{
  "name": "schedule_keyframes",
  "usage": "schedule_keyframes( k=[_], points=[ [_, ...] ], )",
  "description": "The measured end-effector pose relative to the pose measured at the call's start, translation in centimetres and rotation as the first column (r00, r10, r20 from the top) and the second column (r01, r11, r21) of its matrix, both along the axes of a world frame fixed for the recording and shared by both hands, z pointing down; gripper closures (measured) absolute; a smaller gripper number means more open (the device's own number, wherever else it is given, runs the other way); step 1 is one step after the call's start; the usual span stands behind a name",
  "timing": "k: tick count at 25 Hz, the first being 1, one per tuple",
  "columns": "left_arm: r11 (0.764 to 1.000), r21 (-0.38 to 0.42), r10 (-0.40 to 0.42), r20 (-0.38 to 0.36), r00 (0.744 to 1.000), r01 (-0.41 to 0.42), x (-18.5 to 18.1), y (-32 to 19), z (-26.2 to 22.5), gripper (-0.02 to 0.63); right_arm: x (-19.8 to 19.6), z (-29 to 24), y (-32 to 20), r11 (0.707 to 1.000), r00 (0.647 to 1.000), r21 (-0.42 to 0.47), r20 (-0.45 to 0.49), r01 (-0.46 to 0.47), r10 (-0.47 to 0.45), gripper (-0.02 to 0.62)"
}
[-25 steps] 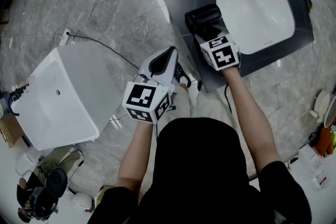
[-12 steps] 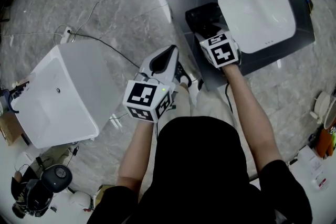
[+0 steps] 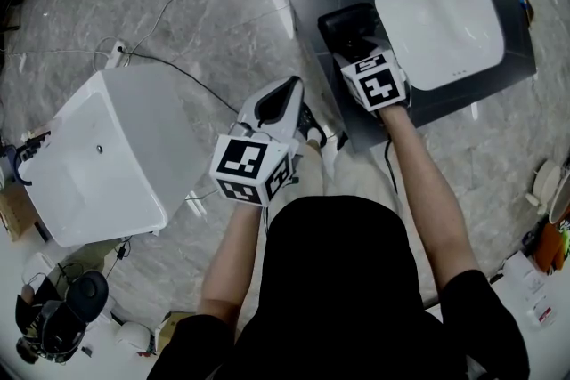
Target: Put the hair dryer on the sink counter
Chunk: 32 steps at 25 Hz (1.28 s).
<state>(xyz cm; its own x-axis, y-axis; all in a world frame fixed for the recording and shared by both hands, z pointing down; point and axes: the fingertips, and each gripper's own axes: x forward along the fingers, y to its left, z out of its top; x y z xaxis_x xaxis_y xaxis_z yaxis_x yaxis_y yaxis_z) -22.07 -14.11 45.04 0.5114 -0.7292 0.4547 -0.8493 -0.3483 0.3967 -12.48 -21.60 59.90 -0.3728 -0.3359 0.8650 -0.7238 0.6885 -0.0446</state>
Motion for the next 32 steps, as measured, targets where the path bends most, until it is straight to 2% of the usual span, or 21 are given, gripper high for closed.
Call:
schedule_keyframes(
  k=[14, 23, 32],
  points=[
    [1.000, 0.008, -0.024, 0.016, 1.000, 0.024, 0.1, 1.8, -0.7, 0.607, 0.6, -2.1, 0.2, 0.999, 0.999, 0.043, 0.049, -0.010, 0.008, 0.370],
    [0.999, 0.028, -0.025, 0.020, 0.999, 0.024, 3.2, 3.5, -1.6, 0.607, 2.4, -5.0, 2.5, 0.997, 0.994, 0.078, 0.105, 0.004, -0.012, 0.373],
    [0.999, 0.043, -0.029, 0.034, 0.999, 0.028, 7.7, 6.0, -2.6, 0.607, 6.7, -8.1, 6.4, 0.992, 0.983, 0.124, 0.184, -0.003, -0.020, 0.407]
  ],
)
